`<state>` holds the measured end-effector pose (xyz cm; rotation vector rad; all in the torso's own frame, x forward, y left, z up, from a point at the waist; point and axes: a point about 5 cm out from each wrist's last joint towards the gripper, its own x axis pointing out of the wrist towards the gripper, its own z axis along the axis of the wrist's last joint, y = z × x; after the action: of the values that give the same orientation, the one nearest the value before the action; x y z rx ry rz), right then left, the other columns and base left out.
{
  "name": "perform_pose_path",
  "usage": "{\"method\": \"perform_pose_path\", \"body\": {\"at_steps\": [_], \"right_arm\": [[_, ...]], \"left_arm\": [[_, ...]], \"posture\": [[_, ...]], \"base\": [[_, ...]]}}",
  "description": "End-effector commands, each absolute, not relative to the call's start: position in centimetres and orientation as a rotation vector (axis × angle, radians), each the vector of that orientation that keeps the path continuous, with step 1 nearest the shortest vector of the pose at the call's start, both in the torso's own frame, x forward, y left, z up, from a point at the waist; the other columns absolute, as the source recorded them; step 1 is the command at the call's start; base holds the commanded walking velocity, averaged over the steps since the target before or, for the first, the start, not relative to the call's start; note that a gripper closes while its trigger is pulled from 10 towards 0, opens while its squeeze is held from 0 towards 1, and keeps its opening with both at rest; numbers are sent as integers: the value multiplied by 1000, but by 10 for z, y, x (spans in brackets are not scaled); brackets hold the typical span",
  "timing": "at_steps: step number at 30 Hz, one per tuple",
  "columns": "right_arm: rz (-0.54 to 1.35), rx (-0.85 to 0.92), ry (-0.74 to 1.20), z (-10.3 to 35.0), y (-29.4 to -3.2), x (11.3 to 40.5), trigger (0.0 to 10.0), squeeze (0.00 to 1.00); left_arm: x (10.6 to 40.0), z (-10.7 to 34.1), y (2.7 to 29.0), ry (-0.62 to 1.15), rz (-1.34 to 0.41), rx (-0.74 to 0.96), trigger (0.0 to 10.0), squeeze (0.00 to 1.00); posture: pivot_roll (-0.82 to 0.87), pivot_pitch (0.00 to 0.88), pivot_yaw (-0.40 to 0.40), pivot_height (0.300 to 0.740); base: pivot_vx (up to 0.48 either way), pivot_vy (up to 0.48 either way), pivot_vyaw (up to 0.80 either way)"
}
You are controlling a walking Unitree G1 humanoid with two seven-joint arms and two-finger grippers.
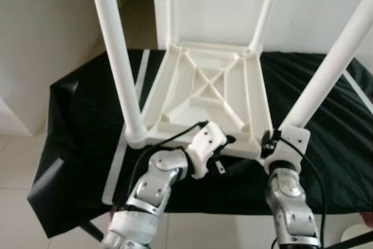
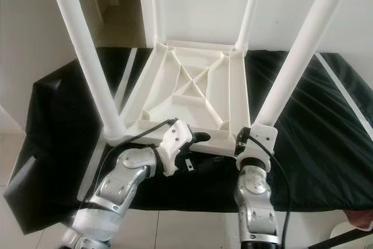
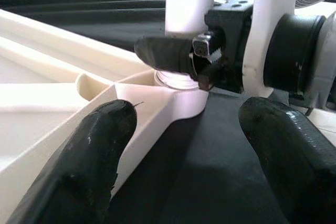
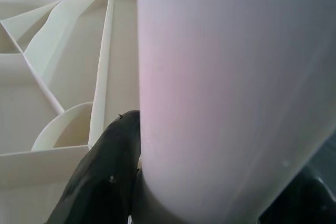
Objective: Building children table
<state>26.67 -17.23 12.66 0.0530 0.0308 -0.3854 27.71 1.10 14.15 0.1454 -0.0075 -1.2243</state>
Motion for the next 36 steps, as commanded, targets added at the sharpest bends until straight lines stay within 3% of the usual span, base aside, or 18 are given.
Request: {"method": "perform_pose_path", "body": {"at_steps": [1, 9, 10, 16, 22, 23, 24, 36], "right_arm": [[-403, 134, 79, 118, -169, 263, 10000, 0], [-354, 149, 58, 122, -168, 261, 10000, 0], [-330, 163, 40, 124, -167, 261, 10000, 1000], [-283, 173, -5, 131, -166, 260, 10000, 1000], [-158, 137, -43, 136, -184, 252, 10000, 1000], [-114, 118, -47, 137, -189, 250, 10000, 808], [-27, 77, -40, 137, -194, 249, 10000, 0], [373, -129, 17, 141, -215, 257, 10000, 0]], "left_arm": [[280, 143, 12, -15, -1123, 145, 10000, 0], [280, 144, 13, -20, -1116, 137, 10000, 0], [280, 144, 13, -20, -1117, 137, 10000, 0], [279, 144, 12, -19, -1120, 138, 10000, 0], [279, 145, 13, -22, -1122, 141, 10000, 0], [279, 145, 14, -21, -1122, 140, 10000, 0], [279, 145, 14, -22, -1120, 140, 10000, 0], [281, 148, 14, -29, -1102, 134, 10000, 0]], "posture": [[-4, 0, -13, 740], [-9, 0, -17, 740], [-11, 0, -17, 740], [-11, 0, -17, 740], [-11, 0, -14, 740], [-10, 0, -14, 740], [-8, 0, -16, 740], [1, 0, -18, 740]], "base": [[0, 0, 0], [0, 0, 0], [0, 0, 0], [0, 0, 0], [0, 0, 0], [0, 0, 0], [0, 0, 0], [0, 0, 0]]}}
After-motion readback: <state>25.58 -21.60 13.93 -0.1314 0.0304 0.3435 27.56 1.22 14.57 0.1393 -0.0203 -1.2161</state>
